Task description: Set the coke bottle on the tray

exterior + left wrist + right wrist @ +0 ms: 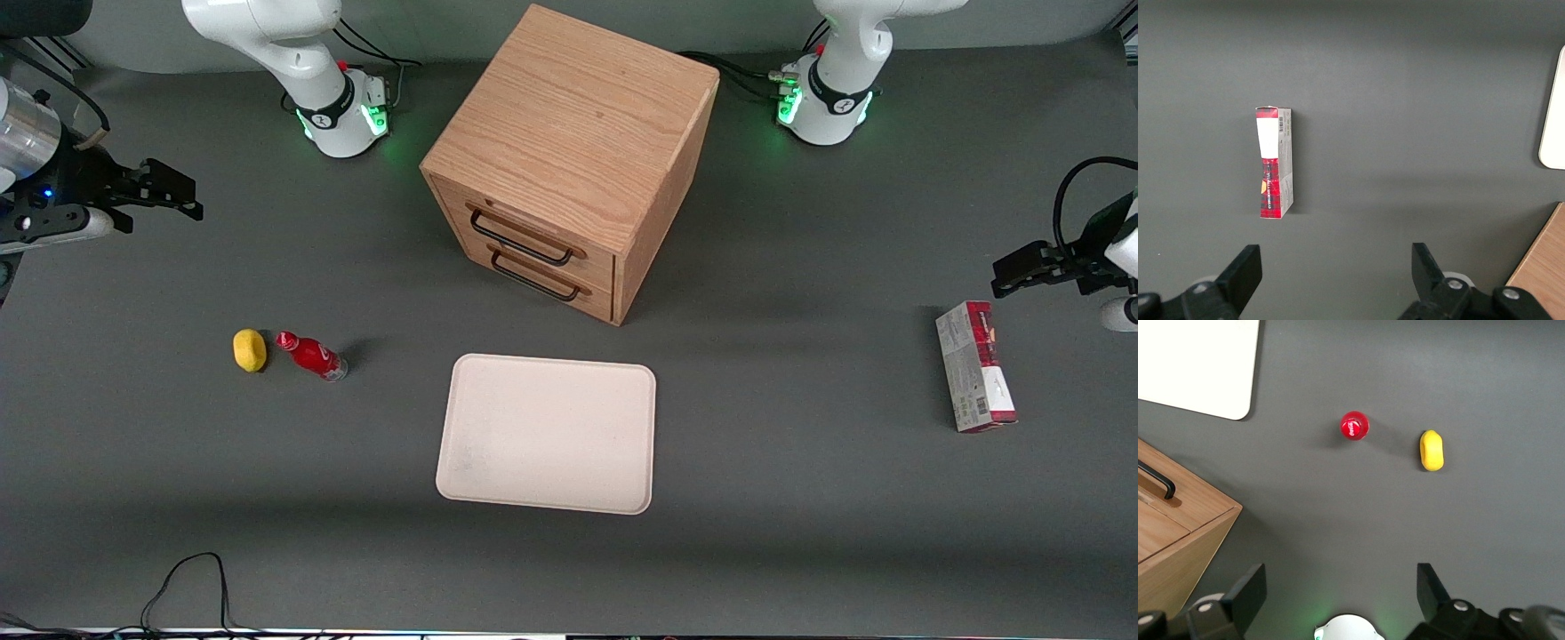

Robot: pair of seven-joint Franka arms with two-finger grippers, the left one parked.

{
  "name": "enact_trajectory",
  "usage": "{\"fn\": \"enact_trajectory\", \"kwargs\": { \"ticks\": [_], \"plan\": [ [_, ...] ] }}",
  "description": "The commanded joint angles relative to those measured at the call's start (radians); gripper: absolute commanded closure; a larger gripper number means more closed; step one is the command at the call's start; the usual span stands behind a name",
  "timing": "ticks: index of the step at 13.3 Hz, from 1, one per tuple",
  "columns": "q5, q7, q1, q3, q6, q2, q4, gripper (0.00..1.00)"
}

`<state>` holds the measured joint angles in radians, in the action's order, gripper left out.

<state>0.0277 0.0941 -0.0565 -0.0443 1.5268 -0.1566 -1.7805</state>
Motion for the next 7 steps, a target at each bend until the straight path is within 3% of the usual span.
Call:
{"fn": "enact_trajectory", "kwargs": {
  "ticks": [1, 7],
  "plan": [
    [0.006, -0.008, 0.001, -0.005, -0.042, 0.000, 0.015, 0.00],
    [0.006, 0.001, 0.003, -0.008, -0.053, 0.006, 0.024, 0.00]
  ]
}}
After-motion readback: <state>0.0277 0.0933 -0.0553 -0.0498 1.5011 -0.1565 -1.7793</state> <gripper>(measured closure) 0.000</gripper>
